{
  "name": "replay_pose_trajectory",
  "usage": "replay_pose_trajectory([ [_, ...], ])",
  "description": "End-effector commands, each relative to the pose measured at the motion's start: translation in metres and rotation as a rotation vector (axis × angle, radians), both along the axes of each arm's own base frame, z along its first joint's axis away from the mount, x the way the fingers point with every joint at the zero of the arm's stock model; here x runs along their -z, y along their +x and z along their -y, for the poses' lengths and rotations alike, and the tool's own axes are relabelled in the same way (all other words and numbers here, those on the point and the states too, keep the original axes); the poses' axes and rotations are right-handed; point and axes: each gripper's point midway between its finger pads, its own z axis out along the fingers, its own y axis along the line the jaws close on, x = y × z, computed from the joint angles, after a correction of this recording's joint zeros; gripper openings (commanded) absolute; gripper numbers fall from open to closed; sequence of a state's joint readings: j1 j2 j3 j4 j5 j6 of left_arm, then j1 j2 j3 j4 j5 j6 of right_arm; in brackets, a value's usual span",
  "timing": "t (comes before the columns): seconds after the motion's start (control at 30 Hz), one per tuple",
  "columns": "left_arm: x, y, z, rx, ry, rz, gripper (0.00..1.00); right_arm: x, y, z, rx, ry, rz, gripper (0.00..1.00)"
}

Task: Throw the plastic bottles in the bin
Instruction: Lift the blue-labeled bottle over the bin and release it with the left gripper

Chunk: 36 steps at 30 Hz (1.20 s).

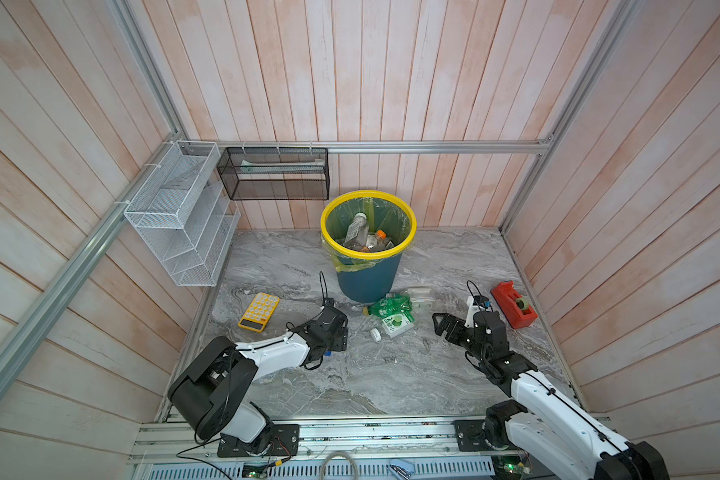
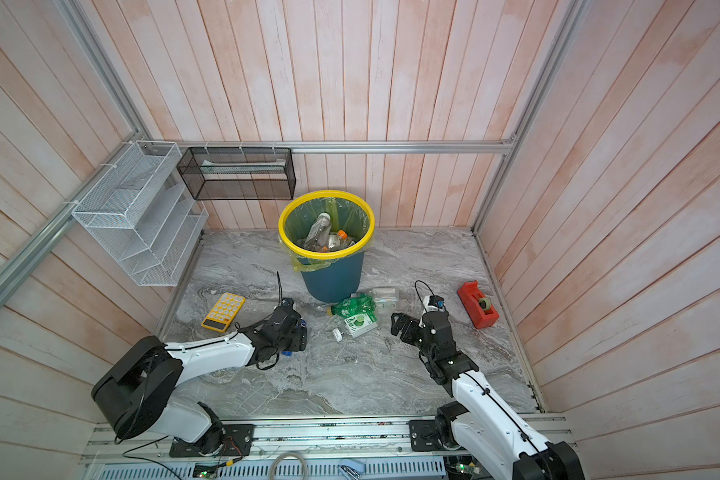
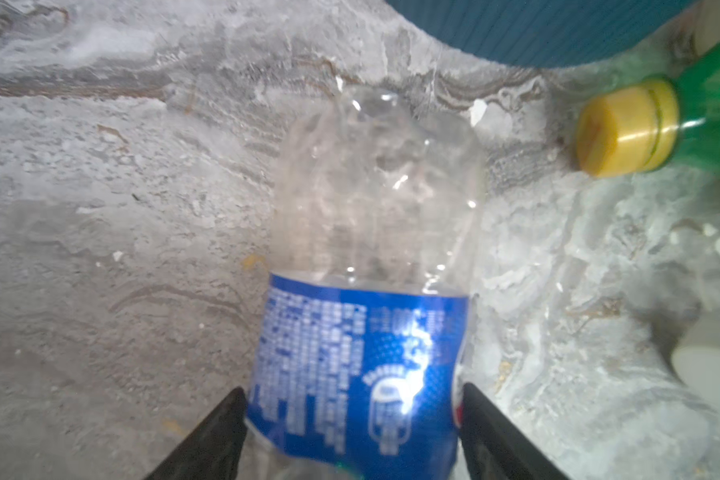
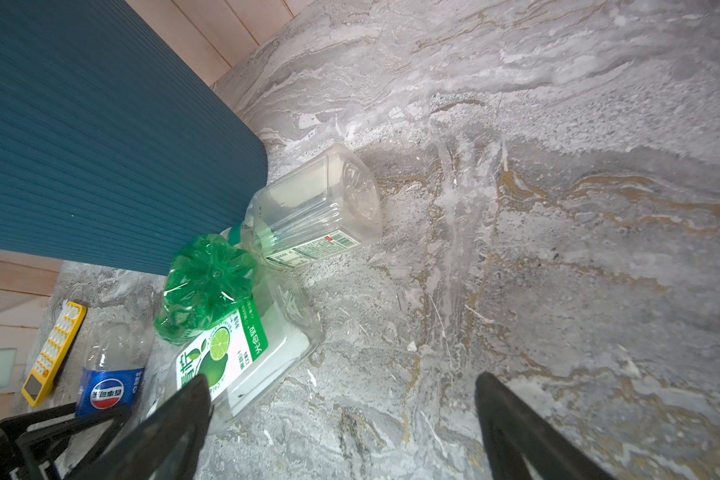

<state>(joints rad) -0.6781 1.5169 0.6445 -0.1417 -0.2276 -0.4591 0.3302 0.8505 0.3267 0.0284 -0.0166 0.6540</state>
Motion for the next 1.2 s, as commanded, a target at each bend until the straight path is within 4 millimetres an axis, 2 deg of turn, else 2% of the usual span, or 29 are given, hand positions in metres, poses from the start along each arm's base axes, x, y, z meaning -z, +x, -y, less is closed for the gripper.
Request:
replay_pose_trajectory([
  [0.0, -0.004, 0.008, 0.012, 0.044, -0.013, 0.008, 0.8, 0.005, -0.004, 0.003, 0.003, -0.011, -0.012, 0.99],
  [0.1, -0.002, 0.009, 0.014, 0.045, -0.015, 0.003, 0.71, 0.005, -0.004, 0.004, 0.005, -0.013, -0.013, 0.99],
  [0.17, -0.006, 0.009, 0.014, 0.038, -0.027, 0.009, 0.61, 0.006, -0.005, 0.005, 0.007, -0.017, -0.015, 0.99],
  [0.23, -0.014, 0.009, 0.013, 0.023, -0.047, 0.027, 0.54, 0.006, -0.005, 0.006, 0.01, -0.02, -0.011, 0.99],
  [0.33, -0.036, 0.009, 0.009, -0.007, -0.098, 0.088, 0.49, 0.005, -0.006, 0.007, 0.013, -0.023, -0.008, 0.99],
  [0.4, -0.06, 0.009, 0.003, -0.039, -0.141, 0.155, 0.44, 0.006, -0.006, 0.008, 0.017, -0.025, -0.009, 0.99],
  [0.47, -0.093, 0.008, -0.007, -0.081, -0.191, 0.253, 0.38, 0.006, -0.006, 0.008, 0.017, -0.027, -0.006, 0.99],
  [0.53, -0.131, 0.006, -0.02, -0.123, -0.246, 0.374, 0.38, 0.005, -0.006, 0.01, 0.024, -0.029, -0.001, 0.99],
  [0.73, -0.281, -0.014, -0.057, -0.145, -0.414, 0.853, 0.34, -0.002, -0.006, 0.013, 0.038, -0.019, 0.029, 0.99],
  [0.8, -0.321, -0.016, -0.058, -0.115, -0.411, 0.958, 0.34, -0.005, -0.005, 0.01, 0.029, -0.006, 0.036, 0.99],
  [0.9, -0.364, -0.005, -0.037, -0.017, -0.377, 1.029, 0.35, -0.012, -0.005, 0.003, -0.004, 0.021, 0.051, 0.99],
  [1.0, -0.388, 0.021, 0.008, 0.128, -0.355, 0.999, 0.38, -0.019, -0.004, -0.006, -0.046, 0.05, 0.07, 0.99],
  [1.07, -0.388, 0.046, 0.046, 0.234, -0.34, 0.911, 0.43, -0.023, -0.003, -0.011, -0.073, 0.061, 0.077, 0.99],
  [1.1, -0.398, 0.056, 0.061, 0.275, -0.34, 0.871, 0.47, -0.025, -0.003, -0.013, -0.084, 0.061, 0.078, 0.99],
  [1.17, -0.384, 0.084, 0.085, 0.297, -0.295, 0.746, 0.56, -0.027, -0.003, -0.014, -0.096, 0.056, 0.077, 0.99],
])
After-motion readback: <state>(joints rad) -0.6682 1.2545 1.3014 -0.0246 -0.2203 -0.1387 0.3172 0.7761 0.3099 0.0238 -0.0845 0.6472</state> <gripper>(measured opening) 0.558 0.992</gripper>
